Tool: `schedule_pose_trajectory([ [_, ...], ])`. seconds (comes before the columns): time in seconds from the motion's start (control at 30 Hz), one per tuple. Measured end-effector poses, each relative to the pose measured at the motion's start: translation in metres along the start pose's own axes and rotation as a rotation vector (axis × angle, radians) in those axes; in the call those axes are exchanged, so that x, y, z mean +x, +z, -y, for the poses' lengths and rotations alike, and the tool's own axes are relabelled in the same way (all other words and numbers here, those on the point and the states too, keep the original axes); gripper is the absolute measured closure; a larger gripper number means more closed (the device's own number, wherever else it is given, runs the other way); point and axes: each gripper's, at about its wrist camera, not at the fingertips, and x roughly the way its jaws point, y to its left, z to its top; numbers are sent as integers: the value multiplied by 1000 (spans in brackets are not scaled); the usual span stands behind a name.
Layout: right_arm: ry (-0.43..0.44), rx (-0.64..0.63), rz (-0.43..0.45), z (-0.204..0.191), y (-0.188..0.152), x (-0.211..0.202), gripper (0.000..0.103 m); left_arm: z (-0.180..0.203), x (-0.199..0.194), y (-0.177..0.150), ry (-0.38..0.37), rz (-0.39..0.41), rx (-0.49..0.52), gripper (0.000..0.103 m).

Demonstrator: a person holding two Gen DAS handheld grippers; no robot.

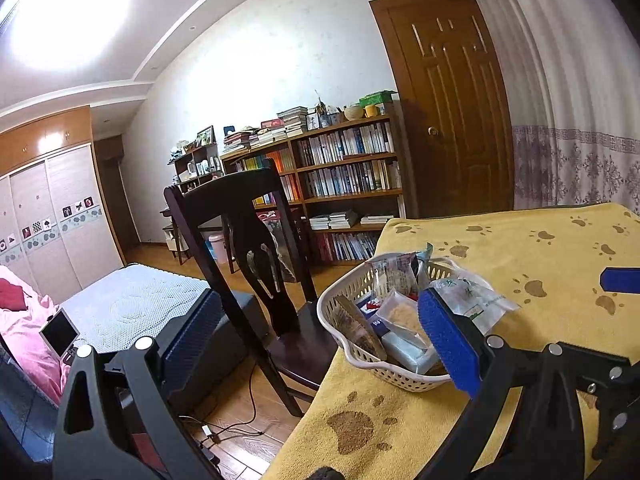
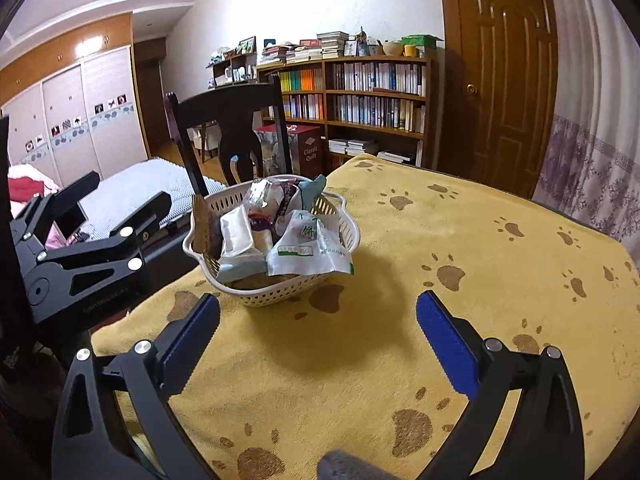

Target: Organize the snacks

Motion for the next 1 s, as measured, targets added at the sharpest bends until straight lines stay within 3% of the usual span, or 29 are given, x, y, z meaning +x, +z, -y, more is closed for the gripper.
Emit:
schedule_pose_trajectory([
  [0.77,-27,-54,9,-10,-7,-1,5,1,2,-4,-1,-4,6,3],
  [0.9,-71,-18,-9,3,-8,-1,5,7,-1,-4,-11,-3,19,3],
  [1.0,-90,38,-66,27,-15,1,5,18,-6,-7,-70,-18,23,3],
])
